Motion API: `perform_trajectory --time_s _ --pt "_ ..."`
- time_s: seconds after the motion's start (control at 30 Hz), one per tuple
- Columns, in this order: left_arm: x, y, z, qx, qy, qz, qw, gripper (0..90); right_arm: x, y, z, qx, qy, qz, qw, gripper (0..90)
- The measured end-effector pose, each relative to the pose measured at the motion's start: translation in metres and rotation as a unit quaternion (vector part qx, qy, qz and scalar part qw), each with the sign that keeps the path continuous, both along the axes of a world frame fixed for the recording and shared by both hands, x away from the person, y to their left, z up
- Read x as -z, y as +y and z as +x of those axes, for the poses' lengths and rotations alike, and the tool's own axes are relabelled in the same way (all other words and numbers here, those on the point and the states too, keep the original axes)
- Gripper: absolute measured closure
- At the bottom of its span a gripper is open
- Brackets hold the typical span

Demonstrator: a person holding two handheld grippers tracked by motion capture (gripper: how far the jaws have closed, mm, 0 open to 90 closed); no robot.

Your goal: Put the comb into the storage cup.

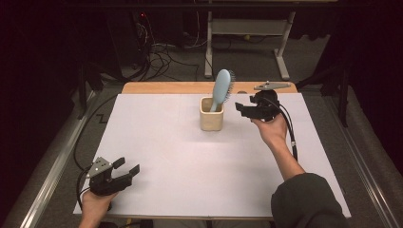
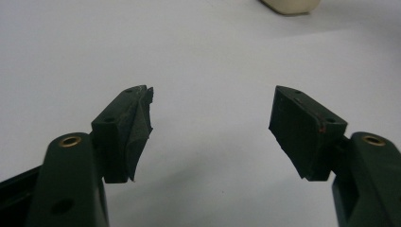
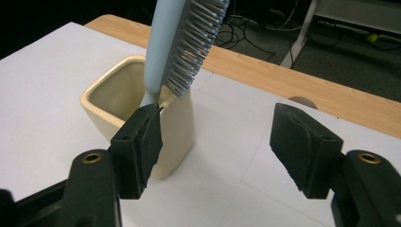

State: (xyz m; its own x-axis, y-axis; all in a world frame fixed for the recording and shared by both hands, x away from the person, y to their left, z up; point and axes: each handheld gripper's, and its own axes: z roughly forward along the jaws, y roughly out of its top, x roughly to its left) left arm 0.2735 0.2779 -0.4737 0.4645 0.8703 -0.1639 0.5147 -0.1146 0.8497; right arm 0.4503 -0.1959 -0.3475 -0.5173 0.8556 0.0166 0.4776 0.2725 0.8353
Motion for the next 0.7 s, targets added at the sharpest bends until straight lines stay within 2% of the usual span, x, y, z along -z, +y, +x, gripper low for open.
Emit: perform_trajectory --time_s 0.7 --pt "0.000 0.000 0.000 0.000 0.000 0.001 1.0000 30.6 0.002 -0.020 -0.010 0.011 -0.005 0.005 0.9999 35.7"
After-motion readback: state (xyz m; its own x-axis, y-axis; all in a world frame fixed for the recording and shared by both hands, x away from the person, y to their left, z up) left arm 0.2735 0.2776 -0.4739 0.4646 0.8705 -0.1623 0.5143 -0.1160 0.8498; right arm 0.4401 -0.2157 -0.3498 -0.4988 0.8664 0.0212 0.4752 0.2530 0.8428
